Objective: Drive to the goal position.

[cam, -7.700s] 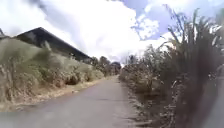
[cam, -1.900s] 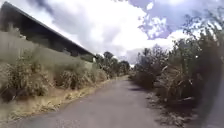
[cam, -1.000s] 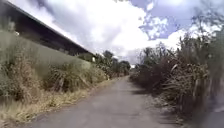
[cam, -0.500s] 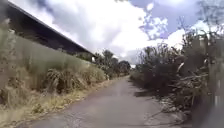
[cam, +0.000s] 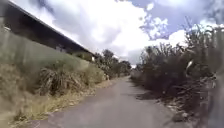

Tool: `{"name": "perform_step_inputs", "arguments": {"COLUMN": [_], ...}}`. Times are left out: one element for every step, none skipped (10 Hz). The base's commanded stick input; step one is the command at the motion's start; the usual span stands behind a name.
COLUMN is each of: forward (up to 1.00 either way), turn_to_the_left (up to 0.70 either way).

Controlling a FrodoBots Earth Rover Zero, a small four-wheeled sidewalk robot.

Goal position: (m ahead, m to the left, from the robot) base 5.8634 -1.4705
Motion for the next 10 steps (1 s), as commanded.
{"name": "perform_step_inputs", "arguments": {"forward": [0.7, 0.7, 0.7, 0.7, 0.7, 0.7, 0.7, 0.7, 0.7, 0.7], "turn_to_the_left": [-0.05, -0.09, -0.1, -0.06, -0.07, -0.08, -0.09, -0.05, -0.02, -0.06]}}
